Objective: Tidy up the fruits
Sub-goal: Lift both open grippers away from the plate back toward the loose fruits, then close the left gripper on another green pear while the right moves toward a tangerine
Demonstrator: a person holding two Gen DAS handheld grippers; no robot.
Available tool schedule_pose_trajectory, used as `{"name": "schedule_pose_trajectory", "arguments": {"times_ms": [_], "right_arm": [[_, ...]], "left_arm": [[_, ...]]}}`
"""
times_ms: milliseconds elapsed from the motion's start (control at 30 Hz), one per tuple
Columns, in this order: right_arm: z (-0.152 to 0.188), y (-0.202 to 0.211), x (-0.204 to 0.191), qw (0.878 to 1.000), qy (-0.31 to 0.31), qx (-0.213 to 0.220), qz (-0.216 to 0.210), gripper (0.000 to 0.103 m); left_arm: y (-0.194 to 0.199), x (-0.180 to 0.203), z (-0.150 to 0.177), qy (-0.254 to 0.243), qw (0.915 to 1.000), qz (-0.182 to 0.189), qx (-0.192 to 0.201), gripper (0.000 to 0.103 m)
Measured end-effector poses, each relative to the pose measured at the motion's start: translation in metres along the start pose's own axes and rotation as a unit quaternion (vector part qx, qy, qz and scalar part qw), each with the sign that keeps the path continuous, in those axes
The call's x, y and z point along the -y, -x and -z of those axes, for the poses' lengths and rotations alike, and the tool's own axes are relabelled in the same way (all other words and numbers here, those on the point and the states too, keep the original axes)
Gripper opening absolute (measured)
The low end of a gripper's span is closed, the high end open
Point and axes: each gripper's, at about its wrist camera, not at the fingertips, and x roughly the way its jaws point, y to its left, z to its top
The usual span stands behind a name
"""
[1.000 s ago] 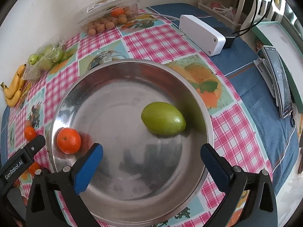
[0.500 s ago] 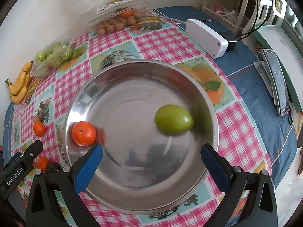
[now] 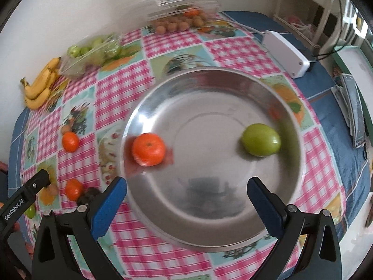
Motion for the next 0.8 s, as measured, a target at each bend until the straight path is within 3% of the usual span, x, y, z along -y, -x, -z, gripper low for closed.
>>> {"name": "schedule_pose_trajectory", "arguments": {"times_ms": [800], "right_arm": [[0.026, -0.008, -0.101, 0.997, 0.072, -0.017, -0.03, 0.103]], "left_arm": [[0.003, -0.109, 0.013, 0.092, 0.9953, -0.028, -0.005, 0.103]]}}
